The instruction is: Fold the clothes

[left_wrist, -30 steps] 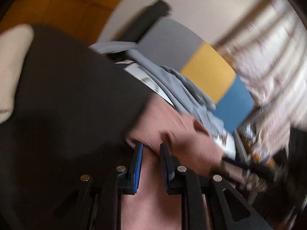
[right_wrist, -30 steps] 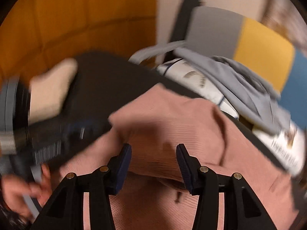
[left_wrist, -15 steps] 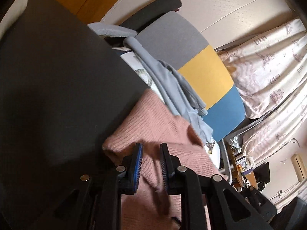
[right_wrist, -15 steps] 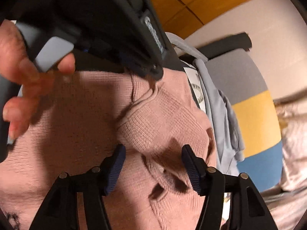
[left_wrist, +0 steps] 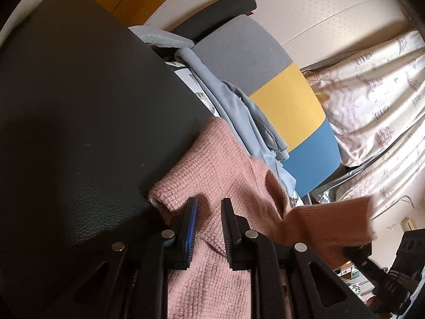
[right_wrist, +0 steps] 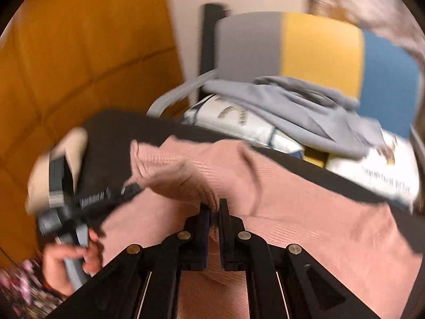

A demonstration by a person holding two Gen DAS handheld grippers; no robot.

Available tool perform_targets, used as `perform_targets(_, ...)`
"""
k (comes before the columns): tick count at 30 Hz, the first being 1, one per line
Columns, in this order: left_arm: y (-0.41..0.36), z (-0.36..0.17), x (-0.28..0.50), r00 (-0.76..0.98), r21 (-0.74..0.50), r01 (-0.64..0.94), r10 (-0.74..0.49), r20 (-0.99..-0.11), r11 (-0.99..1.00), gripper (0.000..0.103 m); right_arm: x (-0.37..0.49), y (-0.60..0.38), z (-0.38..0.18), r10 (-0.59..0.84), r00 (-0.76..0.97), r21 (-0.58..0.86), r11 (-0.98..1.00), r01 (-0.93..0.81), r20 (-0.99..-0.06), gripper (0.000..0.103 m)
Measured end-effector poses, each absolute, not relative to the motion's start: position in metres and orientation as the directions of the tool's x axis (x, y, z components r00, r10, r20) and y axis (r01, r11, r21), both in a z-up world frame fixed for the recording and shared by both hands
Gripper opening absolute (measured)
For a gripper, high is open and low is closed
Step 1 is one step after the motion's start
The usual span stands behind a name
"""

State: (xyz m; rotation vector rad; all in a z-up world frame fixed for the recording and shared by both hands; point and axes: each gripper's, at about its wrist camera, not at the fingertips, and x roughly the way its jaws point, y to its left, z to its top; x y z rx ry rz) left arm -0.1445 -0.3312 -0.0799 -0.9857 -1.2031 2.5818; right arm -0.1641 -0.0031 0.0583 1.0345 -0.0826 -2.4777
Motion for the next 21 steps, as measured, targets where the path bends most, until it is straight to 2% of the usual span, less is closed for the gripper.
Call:
perform_targets(2,-0.332,-0.081,-0.145,-0.779,-0.732,0.143,0.38,-0.499,-0.667,0.017,-0.164,0.03,0.054,-0.446,-0.628,0.355,-0.894,0.274,-0.638,0.006)
perform_targets(5,-0.333,-0.083,-0.146,-0.778,-0.747,0.129,0.4,-0.484,-0.652,0.017,-0.159,0.083,0.016,-0.469,-0.626,0.576,-0.816,0.037,-0.623,0.006)
perform_targets(8,-0.332,-0.083,-0.146,-0.776,-0.748,0.119,0.408,-0.481,-0.653,0.017,-0.158,0.111,-0.029,-0.477,-0.591,0.66,-0.74,-0.13,-0.65,0.006)
perform_targets(12,-0.333,-0.082,-0.145,-0.778,-0.762,0.101,0.427,-0.461,-0.639,0.019,-0.155,0.115,-0.04,-0.503,-0.605,0.708,-0.69,-0.15,-0.618,0.007)
perform_targets(14,-0.332,-0.079,-0.143,-0.773,-0.762,0.091,0.436,-0.46,-0.641,0.02,-0.154,0.116,-0.044,-0.515,-0.615,0.732,-0.664,-0.155,-0.597,0.012)
perform_targets(15,-0.33,-0.076,-0.142,-0.763,-0.756,0.08,0.449,-0.465,-0.649,0.02,-0.154,0.117,-0.046,-0.52,-0.62,0.743,-0.651,-0.157,-0.587,0.018)
perform_targets(16,-0.325,-0.073,-0.141,-0.746,-0.74,0.063,0.461,-0.48,-0.669,0.02,-0.153,0.117,-0.048,-0.526,-0.626,0.754,-0.638,-0.158,-0.576,0.038)
perform_targets(17,-0.32,-0.069,-0.138,-0.725,-0.716,0.042,0.472,-0.502,-0.697,0.02,-0.152,0.118,-0.05,-0.531,-0.631,0.765,-0.624,-0.16,-0.566,0.048)
perform_targets(18,-0.314,-0.065,-0.136,-0.703,-0.692,0.02,0.482,-0.523,-0.722,0.02,-0.154,0.118,-0.051,-0.538,-0.634,0.775,-0.612,-0.16,-0.555,0.05)
perform_targets(19,-0.308,-0.061,-0.132,-0.68,-0.662,-0.004,0.487,-0.548,-0.749,0.02,-0.156,0.117,-0.052,-0.545,-0.637,0.784,-0.6,-0.159,-0.545,0.044)
perform_targets(20,-0.304,-0.058,-0.129,-0.663,-0.636,-0.016,0.484,-0.571,-0.771,0.02,-0.157,0.116,-0.05,-0.544,-0.638,0.781,-0.606,-0.151,-0.545,0.03)
perform_targets(21,-0.302,-0.057,-0.128,-0.65,-0.614,-0.02,0.477,-0.592,-0.789,0.02,-0.159,0.114,-0.047,-0.54,-0.638,0.772,-0.62,-0.141,-0.55,0.006)
